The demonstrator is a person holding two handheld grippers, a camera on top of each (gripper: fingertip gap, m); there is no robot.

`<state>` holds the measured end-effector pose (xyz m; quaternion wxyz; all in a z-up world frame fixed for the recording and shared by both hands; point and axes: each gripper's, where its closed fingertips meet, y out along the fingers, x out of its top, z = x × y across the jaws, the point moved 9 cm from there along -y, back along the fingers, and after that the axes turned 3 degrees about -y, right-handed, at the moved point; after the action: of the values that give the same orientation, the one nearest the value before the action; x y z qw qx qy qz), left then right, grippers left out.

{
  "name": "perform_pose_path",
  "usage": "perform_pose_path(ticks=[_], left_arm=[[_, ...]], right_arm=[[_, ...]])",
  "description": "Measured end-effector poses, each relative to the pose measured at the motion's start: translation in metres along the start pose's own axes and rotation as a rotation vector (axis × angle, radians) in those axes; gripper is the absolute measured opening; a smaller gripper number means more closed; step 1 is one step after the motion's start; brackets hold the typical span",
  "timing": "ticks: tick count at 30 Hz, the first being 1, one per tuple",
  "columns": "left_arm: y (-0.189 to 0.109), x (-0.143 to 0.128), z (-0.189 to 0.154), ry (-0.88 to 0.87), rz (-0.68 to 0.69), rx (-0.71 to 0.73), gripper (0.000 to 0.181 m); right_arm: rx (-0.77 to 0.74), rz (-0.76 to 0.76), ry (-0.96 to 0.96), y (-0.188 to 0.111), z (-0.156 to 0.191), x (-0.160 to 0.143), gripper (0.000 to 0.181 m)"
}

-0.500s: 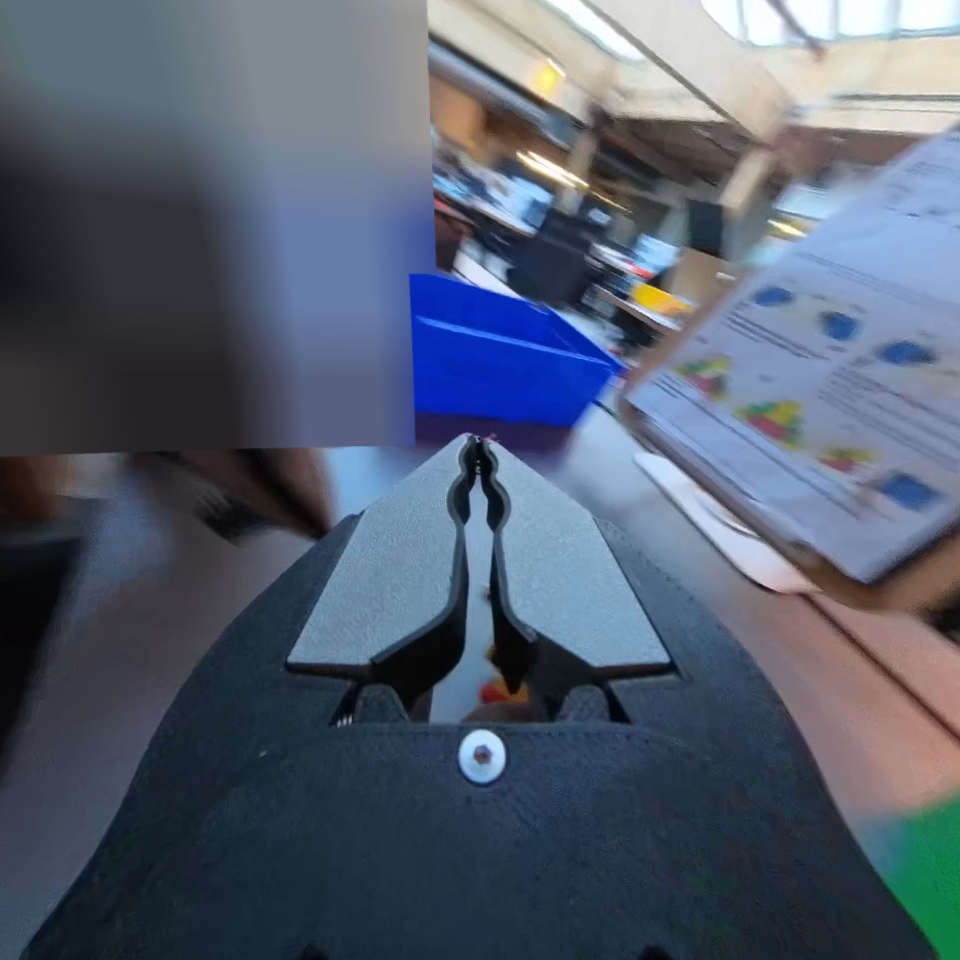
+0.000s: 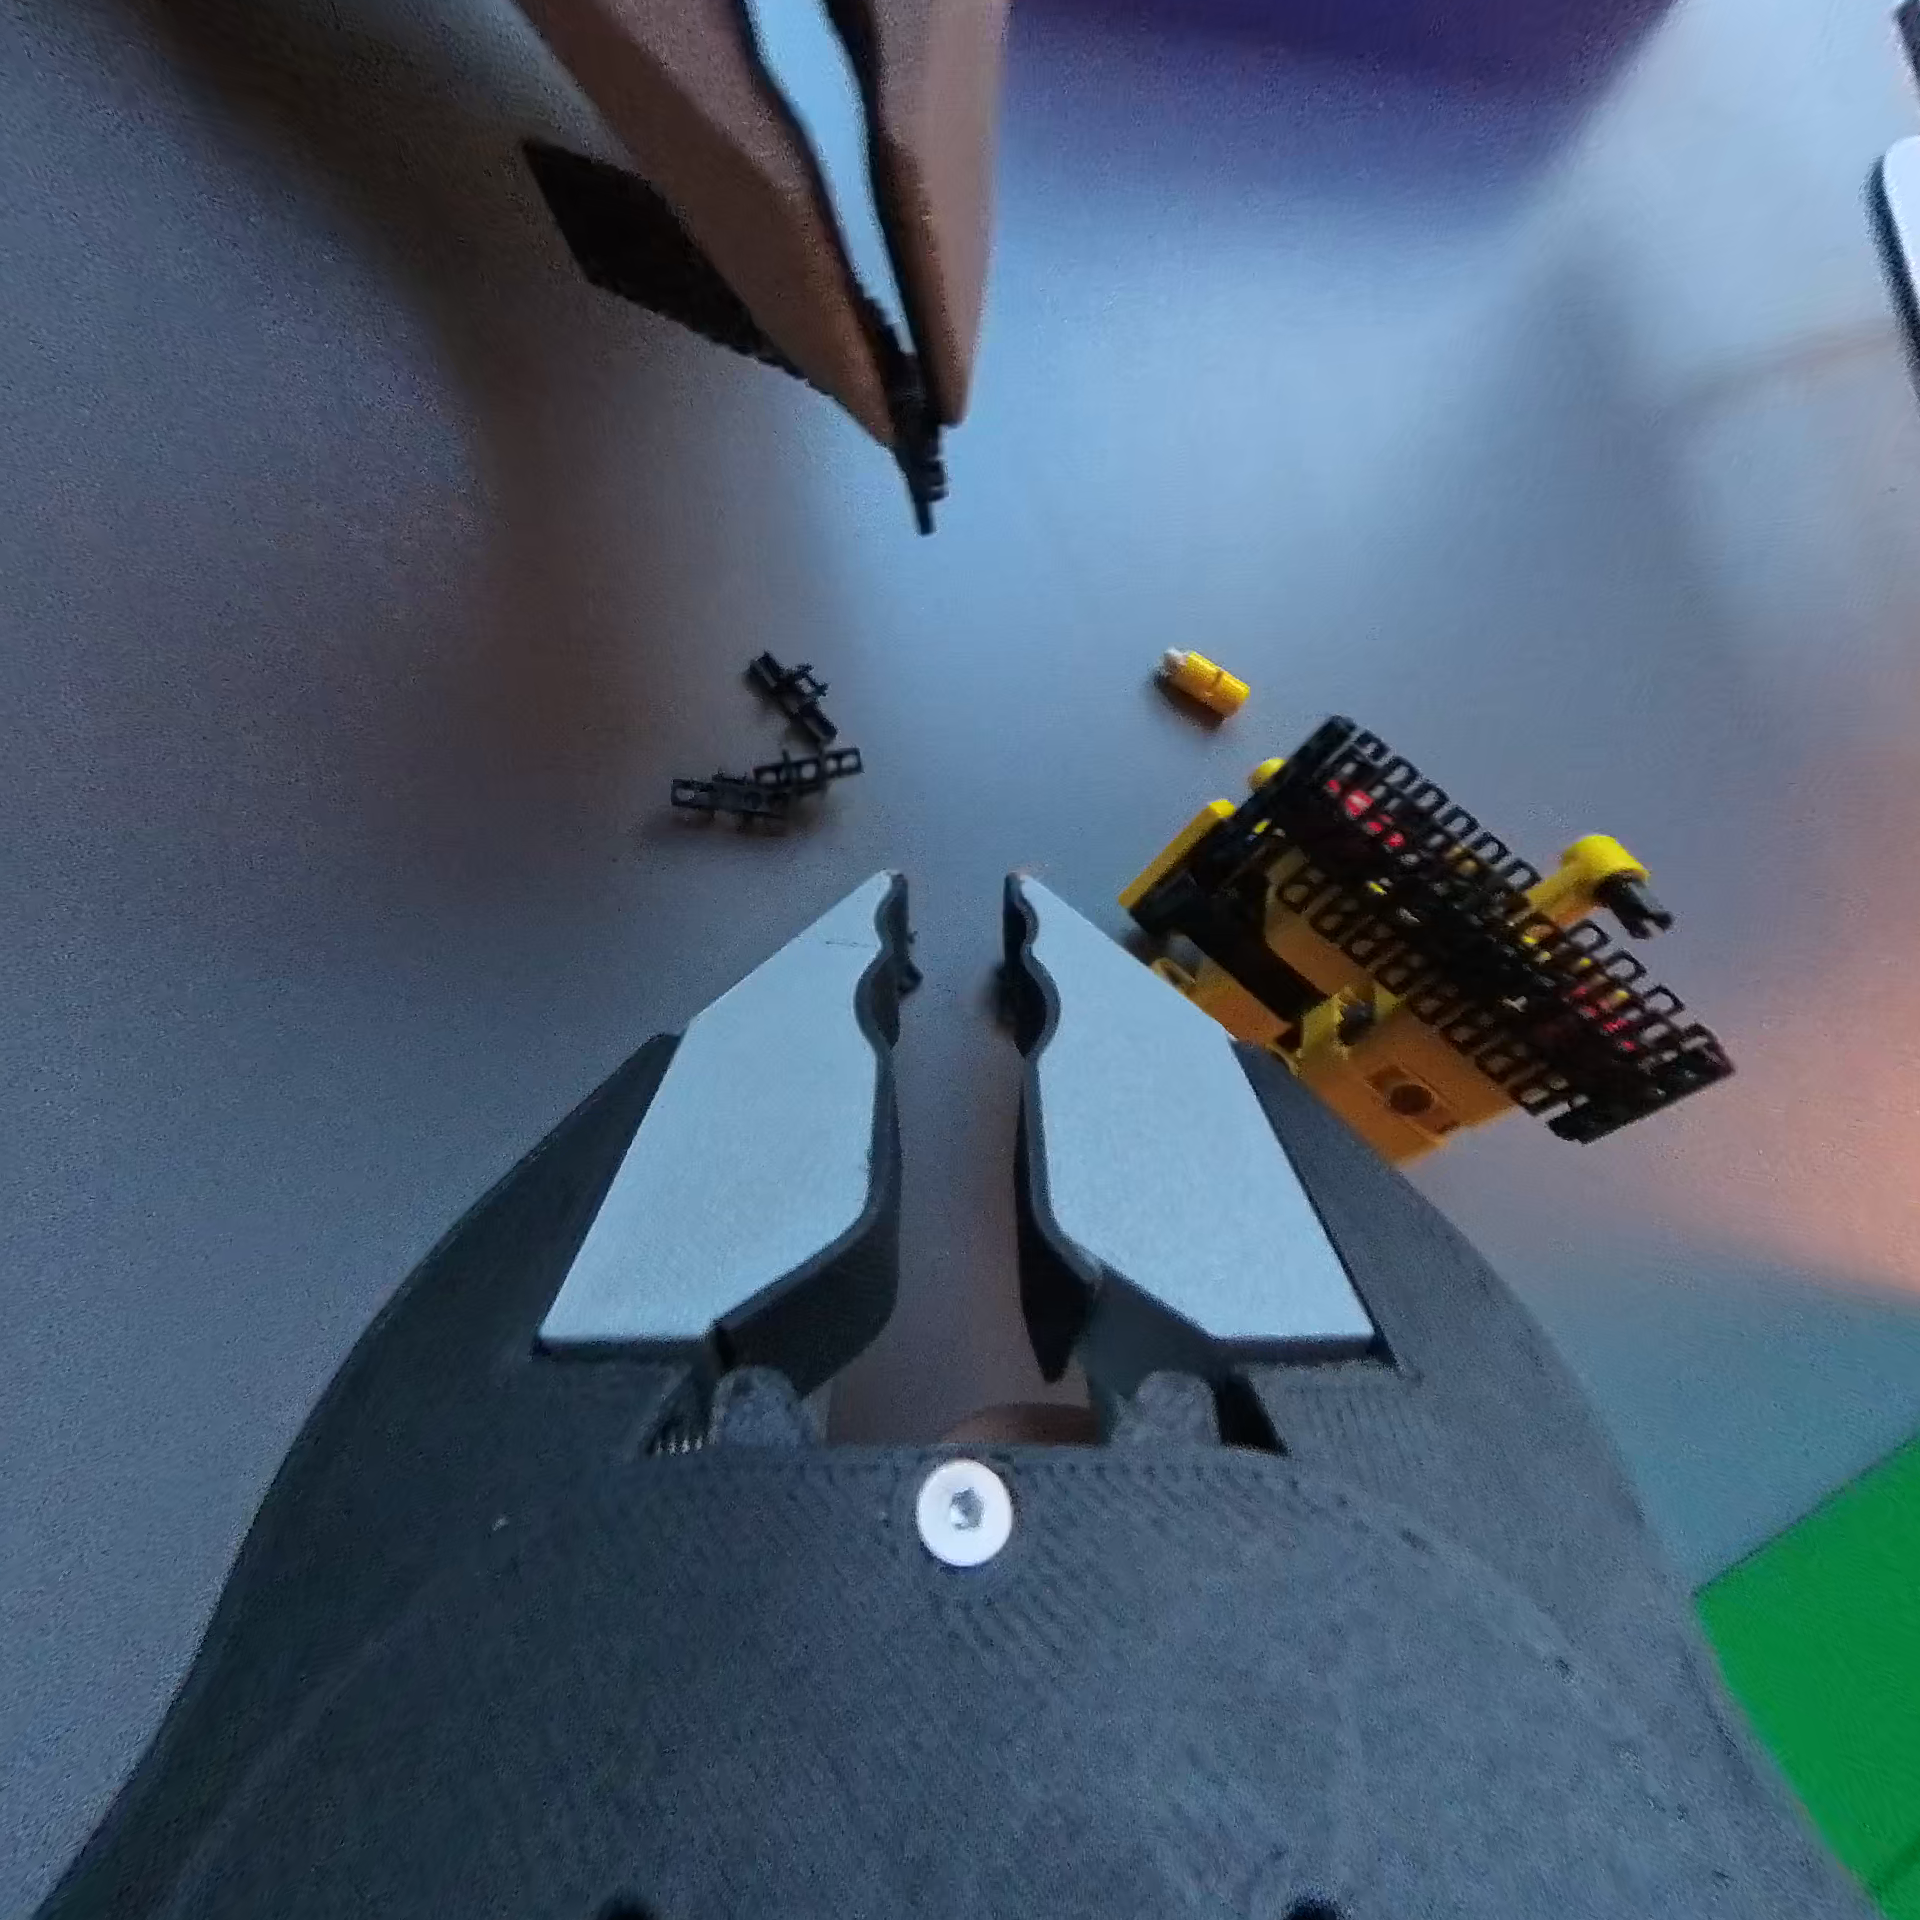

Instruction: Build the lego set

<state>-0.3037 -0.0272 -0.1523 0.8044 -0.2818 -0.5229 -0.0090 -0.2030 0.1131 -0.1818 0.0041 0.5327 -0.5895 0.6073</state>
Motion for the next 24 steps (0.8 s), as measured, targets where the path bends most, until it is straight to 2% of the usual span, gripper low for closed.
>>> perform_pose_path(ticks=[3,6,9,11,13,17,19,21,24], left_arm=[[-0.003,0.002,0.002,-0.026,-0.052,-0.018,0.000],[-0.007,0.008,-0.001,-0.017,-0.118,-0.038,0.000],[-0.005,0.010,-0.006,-0.005,-0.129,-0.066,0.000],[-0.004,0.011,-0.009,0.001,-0.140,-0.069,0.000],[-0.003,0.012,-0.010,-0.009,-0.145,-0.066,0.000],[-0.004,0.012,-0.007,-0.052,-0.159,-0.061,0.001],[-0.003,0.010,-0.005,-0.069,-0.139,-0.052,0.008],[-0.002,0.010,-0.006,-0.062,-0.135,-0.057,0.002],[-0.003,0.012,-0.007,-0.052,-0.131,-0.048,0.002]], right_arm=[[-0.030,-0.060,-0.028,-0.006,0.000,0.007,0.025],[-0.043,-0.257,-0.056,-0.018,0.005,0.025,0.019],[-0.064,-0.350,-0.083,-0.022,0.010,0.036,0.014],[-0.058,-0.360,-0.093,-0.022,0.013,0.038,0.012],[-0.045,-0.378,-0.108,-0.023,0.016,0.040,0.003],[-0.090,-0.390,-0.133,-0.026,0.016,0.040,0.002],[-0.087,-0.424,-0.124,-0.030,0.014,0.041,0.002],[-0.065,-0.443,-0.102,-0.033,0.013,0.041,0.002],[-0.062,-0.444,-0.094,-0.033,0.012,0.039,0.002]])
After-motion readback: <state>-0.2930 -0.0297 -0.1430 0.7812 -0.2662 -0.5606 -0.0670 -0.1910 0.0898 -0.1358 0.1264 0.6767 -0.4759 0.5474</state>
